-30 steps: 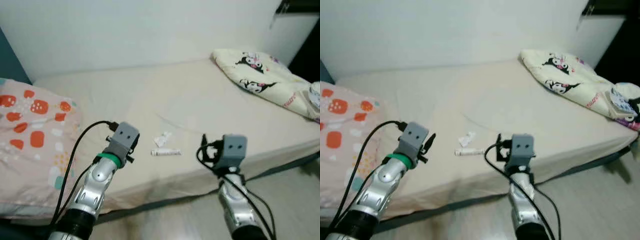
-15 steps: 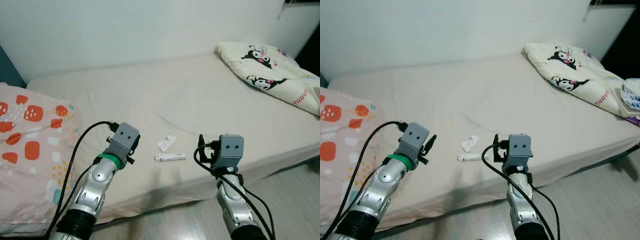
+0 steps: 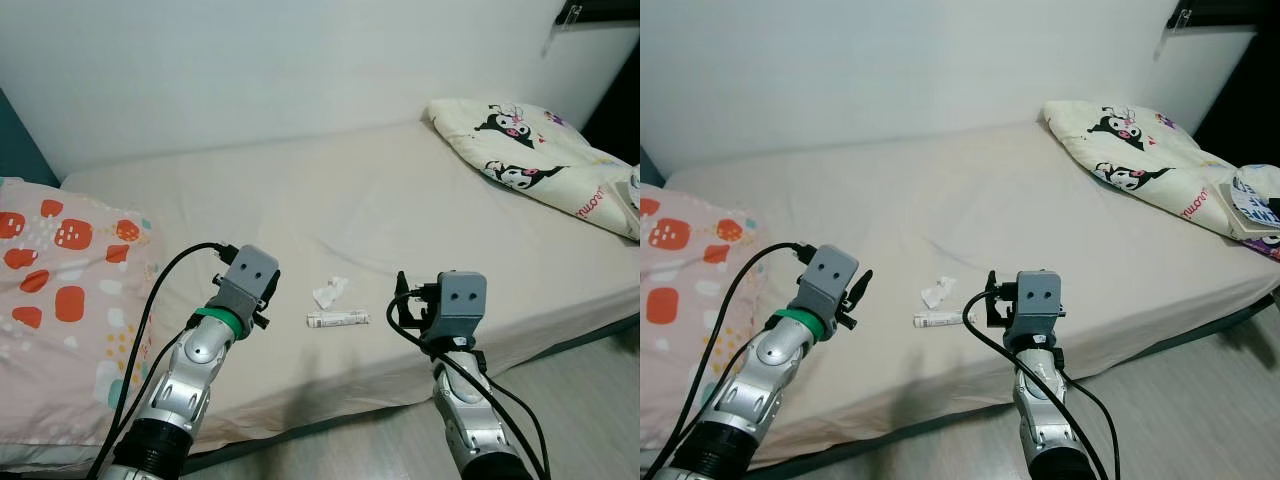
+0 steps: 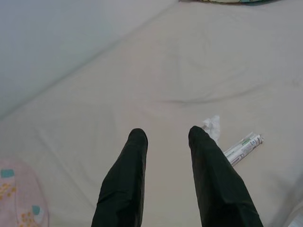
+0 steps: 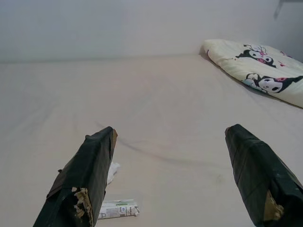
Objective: Clean up the room
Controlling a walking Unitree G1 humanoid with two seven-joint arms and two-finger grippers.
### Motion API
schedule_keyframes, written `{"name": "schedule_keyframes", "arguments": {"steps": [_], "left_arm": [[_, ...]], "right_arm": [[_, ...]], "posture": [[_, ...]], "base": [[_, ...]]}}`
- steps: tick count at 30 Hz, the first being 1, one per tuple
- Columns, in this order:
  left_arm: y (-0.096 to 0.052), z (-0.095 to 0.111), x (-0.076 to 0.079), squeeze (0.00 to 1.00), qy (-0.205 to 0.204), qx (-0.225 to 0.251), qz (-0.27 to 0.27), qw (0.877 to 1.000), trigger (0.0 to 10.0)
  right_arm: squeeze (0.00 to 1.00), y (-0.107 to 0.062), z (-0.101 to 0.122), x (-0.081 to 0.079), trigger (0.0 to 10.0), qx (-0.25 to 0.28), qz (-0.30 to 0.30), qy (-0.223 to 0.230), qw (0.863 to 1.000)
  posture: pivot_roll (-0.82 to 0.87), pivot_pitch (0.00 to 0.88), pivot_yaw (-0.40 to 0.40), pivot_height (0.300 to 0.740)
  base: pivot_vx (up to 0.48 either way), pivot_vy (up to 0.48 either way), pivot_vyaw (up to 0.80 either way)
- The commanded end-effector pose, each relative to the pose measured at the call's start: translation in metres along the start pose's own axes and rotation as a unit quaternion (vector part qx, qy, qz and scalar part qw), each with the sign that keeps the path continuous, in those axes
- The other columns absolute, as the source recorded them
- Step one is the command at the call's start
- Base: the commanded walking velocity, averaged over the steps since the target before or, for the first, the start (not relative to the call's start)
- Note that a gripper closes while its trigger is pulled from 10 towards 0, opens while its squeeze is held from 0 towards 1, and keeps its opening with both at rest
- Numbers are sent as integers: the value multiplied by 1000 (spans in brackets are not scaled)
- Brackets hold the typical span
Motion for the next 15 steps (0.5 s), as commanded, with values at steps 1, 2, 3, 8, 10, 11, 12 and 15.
{"name": "schedule_keyframes", "arguments": {"steps": [1, 2, 3, 8, 10, 11, 12, 15], "left_arm": [[-3, -6, 0, 0, 3, -11, 0, 1000, 10000], [-3, -6, 0, 0, 3, -11, 0, 1000, 10000], [-3, -6, 0, 0, 3, -11, 0, 1000, 10000], [-4, -7, 0, 0, 4, -12, 0, 1000, 10000], [-4, -7, 0, 0, 4, -13, 0, 1000, 10000], [-4, -7, 0, 0, 4, -13, 0, 1000, 10000], [-4, -7, 0, 0, 4, -13, 0, 1000, 10000], [-4, -7, 0, 0, 4, -13, 0, 1000, 10000]], "right_arm": [[0, -5, -8, -2, 10000, -13, 1, 2, 1000], [0, -5, -8, -2, 10000, -13, 1, 2, 1000], [0, -5, -8, -2, 10000, -13, 1, 2, 1000], [0, -5, -9, -3, 10000, -14, 5, 2, 1000], [0, -5, -9, -3, 10000, -14, 6, 4, 1000], [0, -5, -9, -3, 10000, -14, 6, 4, 1000], [0, -5, -9, -3, 10000, -14, 6, 4, 1000], [0, -5, -9, -3, 10000, -14, 5, 4, 1000]], "posture": [[61, 38, 47, 739], [61, 38, 47, 739], [61, 38, 47, 739], [61, 33, 48, 734], [61, 33, 48, 724], [61, 33, 48, 724], [61, 33, 48, 724], [60, 33, 48, 714]], "base": [[0, 0, 0], [0, 0, 0], [0, 0, 0], [0, 0, 0], [0, 0, 0], [0, 0, 0], [0, 0, 0], [0, 0, 0]]}}
Point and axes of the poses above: a point about 5 cm out from each wrist's last joint towards the gripper, its own y axis pointing out of the wrist towards the gripper, its own z axis along the axis of the wrist's last joint, x = y × z, the point moved 5 cm from there along y, pointing out of the wrist towards the gripper, and after that the axes turned 13 degrees about -y, right-handed, at the moved point
